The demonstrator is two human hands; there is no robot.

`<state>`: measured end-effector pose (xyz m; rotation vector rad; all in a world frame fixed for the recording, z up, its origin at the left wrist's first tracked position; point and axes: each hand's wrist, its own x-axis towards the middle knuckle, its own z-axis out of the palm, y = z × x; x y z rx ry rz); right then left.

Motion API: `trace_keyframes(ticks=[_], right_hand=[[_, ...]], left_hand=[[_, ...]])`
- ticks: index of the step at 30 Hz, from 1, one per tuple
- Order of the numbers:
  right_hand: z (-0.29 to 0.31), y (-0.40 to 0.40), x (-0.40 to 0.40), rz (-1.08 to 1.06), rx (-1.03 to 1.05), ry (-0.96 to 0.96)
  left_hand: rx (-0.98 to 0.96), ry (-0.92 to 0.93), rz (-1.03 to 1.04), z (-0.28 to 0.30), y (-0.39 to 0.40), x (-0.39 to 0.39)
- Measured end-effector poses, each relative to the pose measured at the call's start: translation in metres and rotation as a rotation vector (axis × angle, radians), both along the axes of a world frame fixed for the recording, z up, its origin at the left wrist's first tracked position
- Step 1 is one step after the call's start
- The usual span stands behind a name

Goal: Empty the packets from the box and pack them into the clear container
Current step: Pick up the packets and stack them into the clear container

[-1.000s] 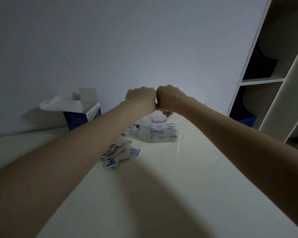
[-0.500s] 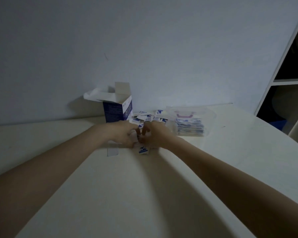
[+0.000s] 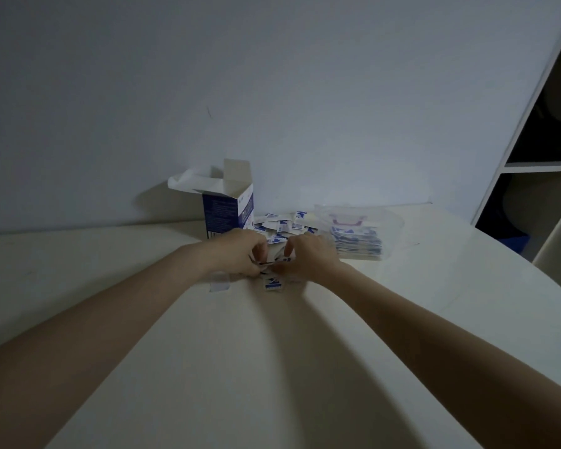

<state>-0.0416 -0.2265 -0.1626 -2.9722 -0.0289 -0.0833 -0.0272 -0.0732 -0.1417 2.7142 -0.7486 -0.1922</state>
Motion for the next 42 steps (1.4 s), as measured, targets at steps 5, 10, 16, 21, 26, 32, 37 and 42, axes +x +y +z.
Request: trace_keyframes(ticks=[5, 10, 16, 21, 26, 32, 37, 42], right_hand=[[0.004, 0.004, -0.004, 0.103, -0.039, -0.064], [0.017, -0.003, -0.008, 0.134, 0.085, -0.010], [0.013, -0.003, -0.014, 0.070, 0.451, 0.178], [0.019, -0.003, -0.011, 0.003, 0.744, 0.142], [0.052, -0.021, -0.015, 0.062, 0.921, 0.054], [0.066, -0.028, -0.019, 0.102, 0.863, 0.008], [0.066, -0.020, -0.019, 0.104, 0.892, -0.040], [0.061, -0.014, -0.020, 0.039, 0.868, 0.028]], left_hand=[[0.009, -0.003, 0.072, 0.001, 0.000, -0.006], [0.179, -0.108, 0.036, 0.002, -0.012, -0.014], [0.150, -0.179, 0.035, -0.001, -0.020, -0.021], [0.050, -0.169, 0.059, 0.002, -0.011, -0.013], [-0.068, -0.039, 0.053, 0.004, 0.005, -0.007], [-0.025, -0.005, -0.009, -0.003, 0.012, -0.009], [-0.182, 0.006, 0.027, 0.002, 0.022, -0.005], [-0.591, 0.222, 0.217, 0.011, 0.026, -0.009]])
